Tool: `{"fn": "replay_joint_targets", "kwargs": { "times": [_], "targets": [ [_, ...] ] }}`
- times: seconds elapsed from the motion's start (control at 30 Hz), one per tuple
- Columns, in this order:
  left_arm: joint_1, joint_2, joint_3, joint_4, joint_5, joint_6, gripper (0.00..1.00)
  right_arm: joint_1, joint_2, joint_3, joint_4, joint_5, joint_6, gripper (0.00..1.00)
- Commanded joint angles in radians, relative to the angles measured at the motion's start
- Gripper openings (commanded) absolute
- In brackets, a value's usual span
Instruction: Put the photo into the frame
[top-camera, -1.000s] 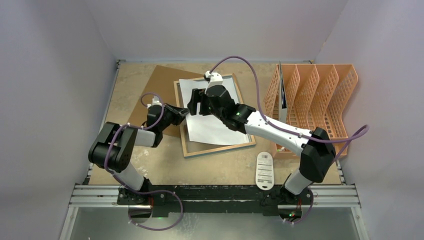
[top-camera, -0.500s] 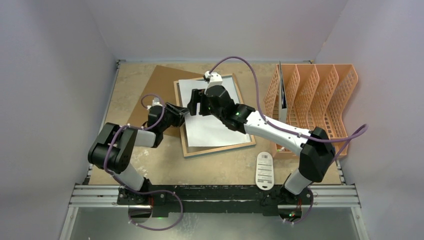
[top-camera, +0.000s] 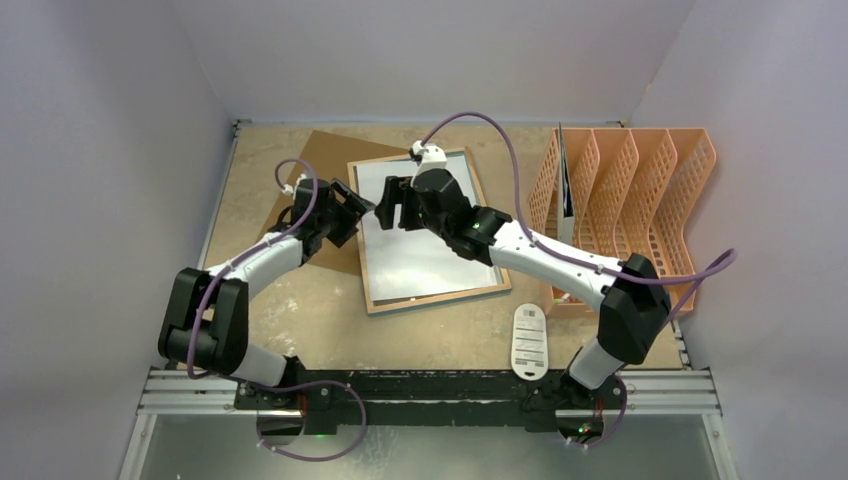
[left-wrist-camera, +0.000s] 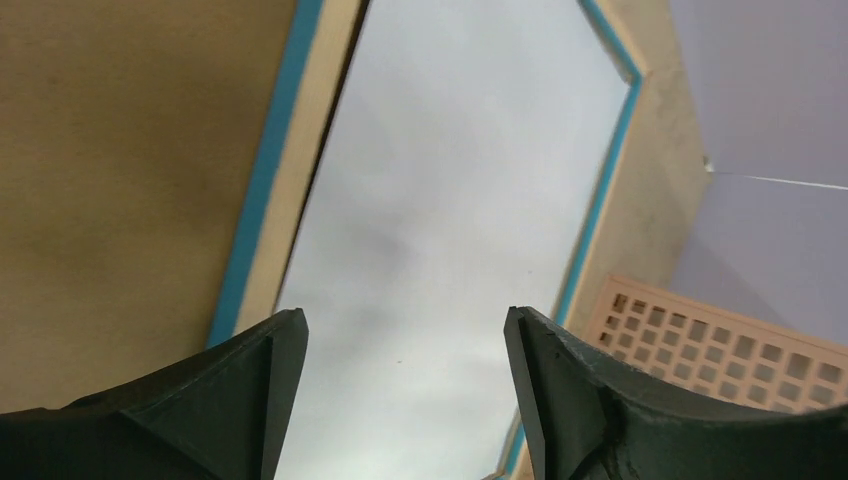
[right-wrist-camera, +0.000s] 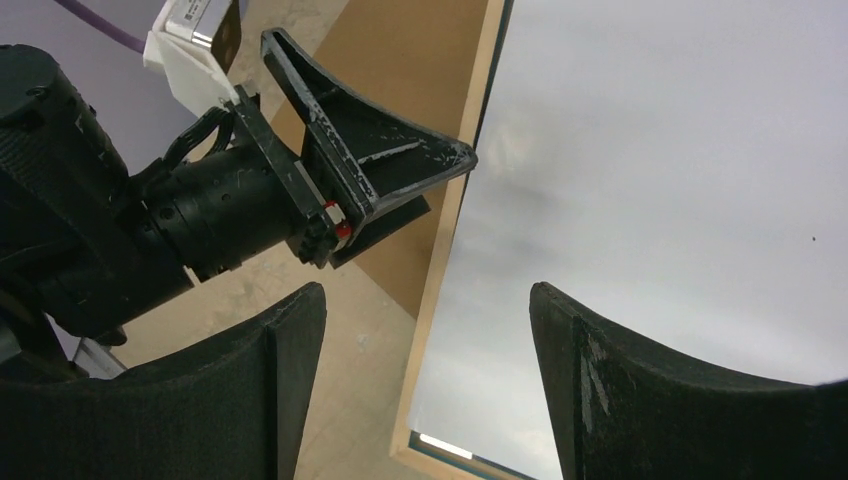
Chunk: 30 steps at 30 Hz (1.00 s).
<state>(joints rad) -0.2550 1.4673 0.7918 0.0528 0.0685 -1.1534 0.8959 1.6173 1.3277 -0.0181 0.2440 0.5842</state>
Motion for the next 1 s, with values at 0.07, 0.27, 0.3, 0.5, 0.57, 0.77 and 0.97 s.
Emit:
{"fn": "replay_joint_targets", "kwargs": {
  "times": [0.07, 0.27, 0.3, 0.5, 0.57, 0.77, 0.97],
  "targets": [
    [0.021, -0.033, 0.052, -0.25, -0.052, 0.129, 0.77, -0.006, 0.009, 0.03, 0.002, -0.01, 0.035, 0.77],
    [0.059, -0.03, 0.005, -0.14, 0.129, 0.169, 0.73, -0.008, 0.009, 0.025, 0.006, -0.013, 0.043, 0.77],
    [0.059, -0.018, 0.001, -0.123, 0.165, 0.173, 0.69, -0.008, 0.01, 0.024, 0.006, -0.014, 0.043, 0.77],
    [0.056, -0.025, -0.044, -0.089, 0.242, 0.196, 0.53, -0.008, 0.017, 0.022, 0.007, -0.018, 0.045, 0.76],
    [0.056, -0.027, -0.053, -0.094, 0.245, 0.206, 0.51, -0.008, 0.021, 0.019, 0.01, -0.021, 0.043, 0.76],
    [0.057, -0.024, -0.062, -0.139, 0.209, 0.237, 0.41, -0.008, 0.091, 0.043, -0.009, -0.098, 0.016, 0.76],
    [0.057, -0.017, -0.088, -0.113, 0.294, 0.238, 0.32, -0.01, 0.208, 0.114, -0.03, -0.247, -0.044, 0.72]
  ]
}}
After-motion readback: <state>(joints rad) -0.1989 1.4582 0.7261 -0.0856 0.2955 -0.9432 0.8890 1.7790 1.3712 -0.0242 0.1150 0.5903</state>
